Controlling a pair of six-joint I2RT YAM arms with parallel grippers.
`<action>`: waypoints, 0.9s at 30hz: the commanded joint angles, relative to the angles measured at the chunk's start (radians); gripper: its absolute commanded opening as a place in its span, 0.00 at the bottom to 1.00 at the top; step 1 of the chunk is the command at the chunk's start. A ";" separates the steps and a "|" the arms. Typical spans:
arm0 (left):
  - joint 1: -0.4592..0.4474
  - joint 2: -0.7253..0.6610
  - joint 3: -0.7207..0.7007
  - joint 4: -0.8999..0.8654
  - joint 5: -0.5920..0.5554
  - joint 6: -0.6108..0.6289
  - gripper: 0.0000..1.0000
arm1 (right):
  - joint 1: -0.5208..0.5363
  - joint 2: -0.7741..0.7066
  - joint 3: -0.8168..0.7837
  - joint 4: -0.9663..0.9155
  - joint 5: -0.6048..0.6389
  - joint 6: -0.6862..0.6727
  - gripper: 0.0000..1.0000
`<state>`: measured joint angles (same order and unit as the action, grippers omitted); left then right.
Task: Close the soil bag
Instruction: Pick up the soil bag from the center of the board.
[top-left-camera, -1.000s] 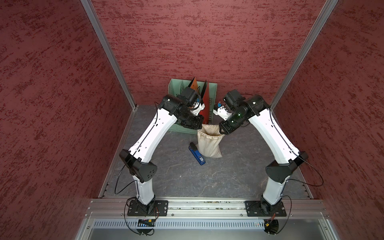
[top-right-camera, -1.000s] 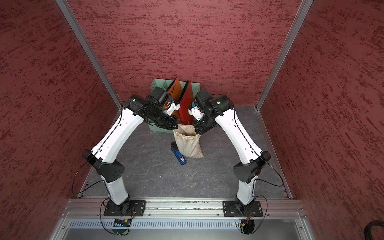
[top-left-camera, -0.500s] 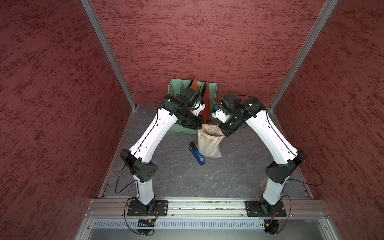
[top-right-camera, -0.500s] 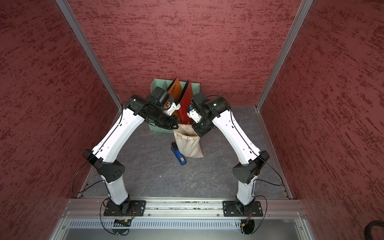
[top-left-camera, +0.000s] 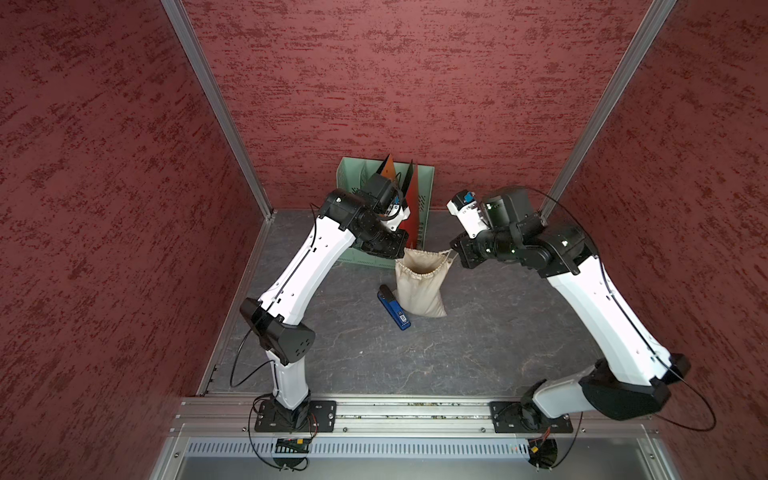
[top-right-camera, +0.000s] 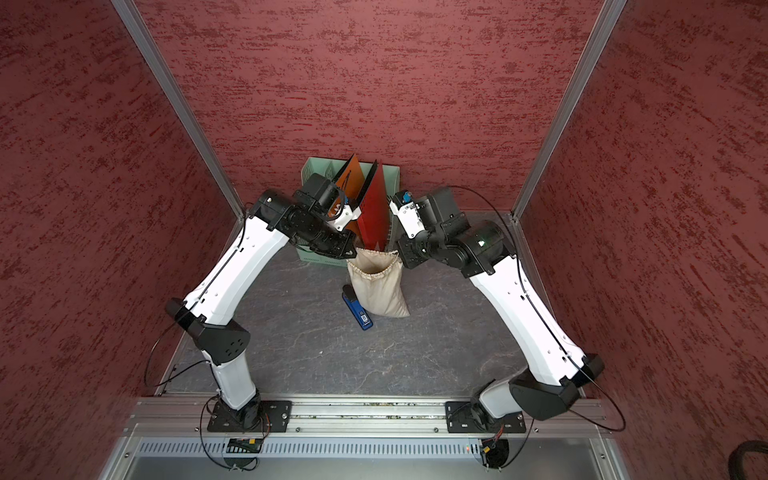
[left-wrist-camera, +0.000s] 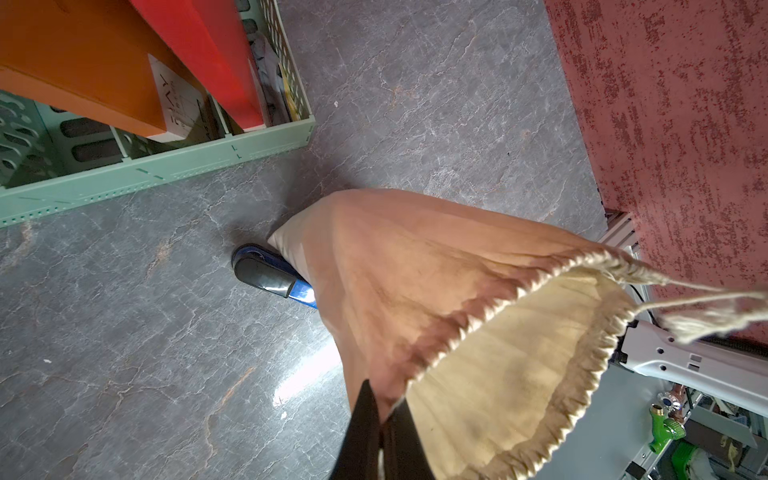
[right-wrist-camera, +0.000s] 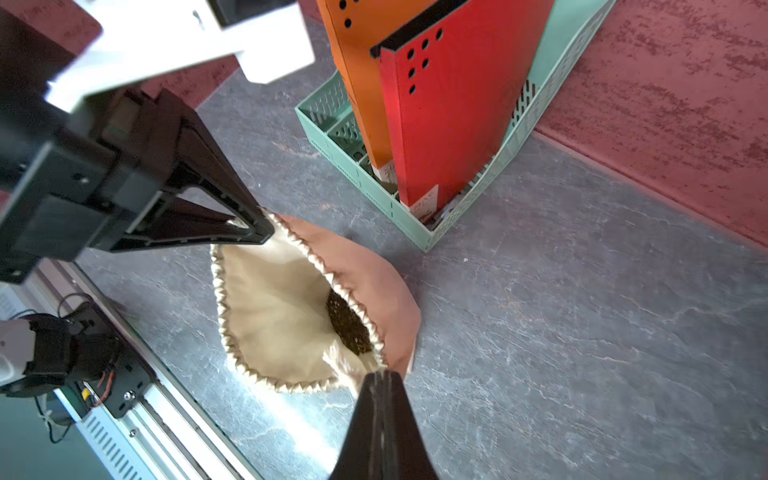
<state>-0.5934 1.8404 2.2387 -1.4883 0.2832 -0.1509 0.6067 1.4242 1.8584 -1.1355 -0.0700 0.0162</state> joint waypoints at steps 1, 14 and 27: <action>-0.002 -0.012 0.020 0.002 -0.011 -0.007 0.01 | -0.007 -0.077 -0.098 0.318 -0.048 0.086 0.00; 0.005 -0.066 -0.034 0.085 -0.011 -0.030 1.00 | -0.059 -0.186 -0.219 0.641 -0.140 0.179 0.00; -0.001 -0.466 -0.509 0.738 0.102 0.032 1.00 | -0.121 -0.140 -0.101 0.605 -0.273 0.216 0.00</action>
<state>-0.5732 1.4292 1.8015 -1.0134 0.3153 -0.1715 0.5011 1.2850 1.7256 -0.6285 -0.2695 0.2012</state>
